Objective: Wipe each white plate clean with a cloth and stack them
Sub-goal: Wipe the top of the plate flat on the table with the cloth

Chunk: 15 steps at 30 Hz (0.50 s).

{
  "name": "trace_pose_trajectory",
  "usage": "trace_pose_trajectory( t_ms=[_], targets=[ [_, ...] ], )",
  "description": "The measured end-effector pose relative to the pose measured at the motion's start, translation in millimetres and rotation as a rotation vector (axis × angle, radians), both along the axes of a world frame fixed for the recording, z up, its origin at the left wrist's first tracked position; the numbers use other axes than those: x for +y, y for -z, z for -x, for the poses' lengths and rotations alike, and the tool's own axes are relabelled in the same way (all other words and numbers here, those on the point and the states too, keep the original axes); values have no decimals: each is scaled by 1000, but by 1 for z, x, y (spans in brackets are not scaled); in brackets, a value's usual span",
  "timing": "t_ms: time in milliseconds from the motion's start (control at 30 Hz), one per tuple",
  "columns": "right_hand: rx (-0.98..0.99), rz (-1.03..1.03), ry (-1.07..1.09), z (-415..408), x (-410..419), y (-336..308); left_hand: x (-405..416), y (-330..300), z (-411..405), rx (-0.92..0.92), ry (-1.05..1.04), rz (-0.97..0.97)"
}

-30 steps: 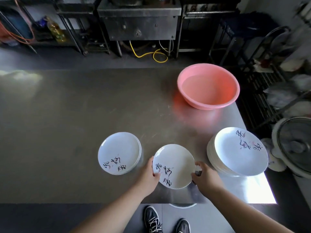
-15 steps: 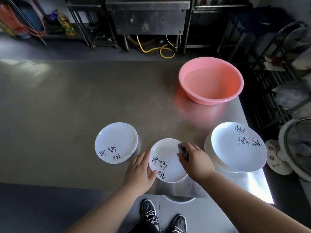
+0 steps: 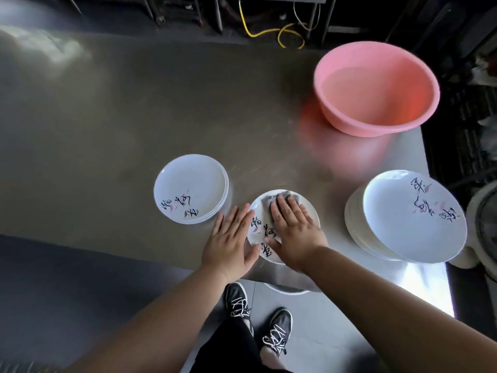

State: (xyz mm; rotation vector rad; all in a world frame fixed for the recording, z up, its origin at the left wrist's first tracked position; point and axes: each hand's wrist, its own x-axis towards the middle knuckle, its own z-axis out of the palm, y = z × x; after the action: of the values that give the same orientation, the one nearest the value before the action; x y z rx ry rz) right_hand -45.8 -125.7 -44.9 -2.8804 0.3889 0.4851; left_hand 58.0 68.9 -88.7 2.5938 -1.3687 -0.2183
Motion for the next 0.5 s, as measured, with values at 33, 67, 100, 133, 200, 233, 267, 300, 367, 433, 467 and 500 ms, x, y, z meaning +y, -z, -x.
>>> trace_pose_trajectory(
  t_ms=[33, 67, 100, 133, 200, 233, 267, 300, 367, 433, 467, 500],
  targets=[
    [19, -9, 7, -3, 0, -2, 0, -1, -1, 3, -2, -4],
    [43, -19, 0, -3, 2, -5, 0, -2, -1, 6, -5, -6],
    [64, -30, -25, 1, 3, -9, 0, -3, 0, 7, -7, -12],
    [68, -37, -75, 9, 5, -11, 0, -3, 0, 4, -7, -27],
    [35, -30, -226, 35, 11, -17, 0, -3, 1, -1, -5, -42],
    [25, -22, -301, 49, 14, -20, 0, -2, 1, -3, -7, -30],
    [22, -9, -346, 59, 15, -21, 0, -2, 1, -6, -9, -19],
    [18, 21, -364, 62, 14, -21, 0, -2, 1, -9, -9, -14],
    [90, 58, -328, 49, 9, -25, 0, -2, 1, -14, -2, -11],
    [168, 71, -184, 25, 1, -26, 0, -1, 1, -21, -1, 1],
    [199, 80, -108, 15, -1, -28, 0, -1, 1, -23, 0, 5],
    [213, 78, -57, 10, -1, -27, 0, -1, 1, -25, 0, 3]
  ],
)
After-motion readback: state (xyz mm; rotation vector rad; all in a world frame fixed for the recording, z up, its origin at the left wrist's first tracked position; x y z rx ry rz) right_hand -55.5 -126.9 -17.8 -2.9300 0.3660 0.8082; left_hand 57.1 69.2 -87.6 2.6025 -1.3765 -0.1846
